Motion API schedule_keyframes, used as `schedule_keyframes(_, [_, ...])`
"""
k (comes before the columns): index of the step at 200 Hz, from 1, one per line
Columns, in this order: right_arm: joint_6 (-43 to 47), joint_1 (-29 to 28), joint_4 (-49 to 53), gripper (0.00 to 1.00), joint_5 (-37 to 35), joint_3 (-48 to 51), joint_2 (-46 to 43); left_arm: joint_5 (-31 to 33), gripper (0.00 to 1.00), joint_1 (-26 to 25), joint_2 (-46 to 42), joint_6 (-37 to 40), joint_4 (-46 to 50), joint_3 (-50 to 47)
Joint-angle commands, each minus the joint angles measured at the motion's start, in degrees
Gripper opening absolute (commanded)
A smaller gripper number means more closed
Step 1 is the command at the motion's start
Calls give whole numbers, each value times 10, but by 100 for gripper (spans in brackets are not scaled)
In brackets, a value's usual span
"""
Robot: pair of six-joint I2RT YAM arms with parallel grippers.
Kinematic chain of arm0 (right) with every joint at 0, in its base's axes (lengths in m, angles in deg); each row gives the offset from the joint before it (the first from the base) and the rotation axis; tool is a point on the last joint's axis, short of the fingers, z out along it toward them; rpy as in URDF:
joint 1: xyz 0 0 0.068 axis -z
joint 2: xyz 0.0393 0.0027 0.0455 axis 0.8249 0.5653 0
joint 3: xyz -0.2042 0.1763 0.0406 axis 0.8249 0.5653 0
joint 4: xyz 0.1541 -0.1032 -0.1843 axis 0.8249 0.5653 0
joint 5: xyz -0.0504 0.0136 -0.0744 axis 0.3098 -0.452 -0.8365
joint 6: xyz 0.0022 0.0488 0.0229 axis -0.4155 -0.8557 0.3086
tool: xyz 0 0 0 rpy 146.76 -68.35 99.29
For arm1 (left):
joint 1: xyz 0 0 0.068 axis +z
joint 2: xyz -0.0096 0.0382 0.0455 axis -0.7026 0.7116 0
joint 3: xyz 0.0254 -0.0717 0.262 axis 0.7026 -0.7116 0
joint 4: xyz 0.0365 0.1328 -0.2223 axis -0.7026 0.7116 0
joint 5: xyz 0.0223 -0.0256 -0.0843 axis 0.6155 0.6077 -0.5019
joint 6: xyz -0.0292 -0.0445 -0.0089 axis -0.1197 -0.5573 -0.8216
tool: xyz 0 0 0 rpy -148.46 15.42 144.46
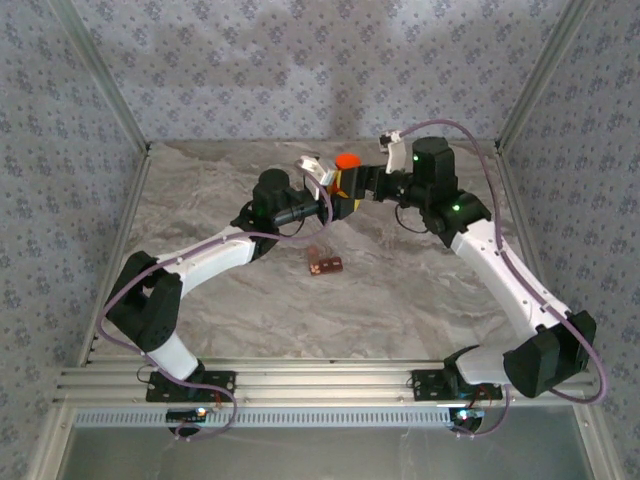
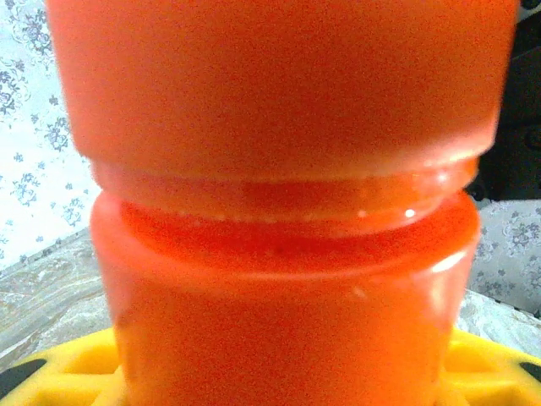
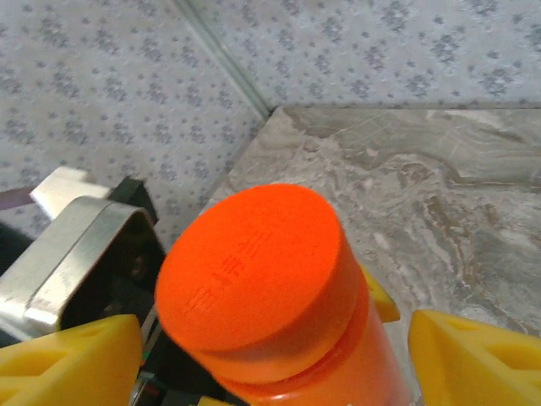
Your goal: Sort the pills into containers
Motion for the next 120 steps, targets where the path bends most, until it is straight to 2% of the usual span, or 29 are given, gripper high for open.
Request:
schedule_keyframes(1, [19,34,-6,86,103,-22,-40,-1,0,-3,-5,4,-28,20])
schedule_keyframes(20, [27,70,-3,87,171,-33,-45,-18,0,2,-4,5,-22,21])
schedule_keyframes(42, [56,103,39,86,258,-67,-18,-70,0,14,-1,12,4,33])
schedule_keyframes(84, [126,128,121,85,329,-115,40,-149,0,31,-2,26,70,59])
schedule_keyframes(120, [177,121,171,86,349,-152,77,-213,0,34,4,34,127,89])
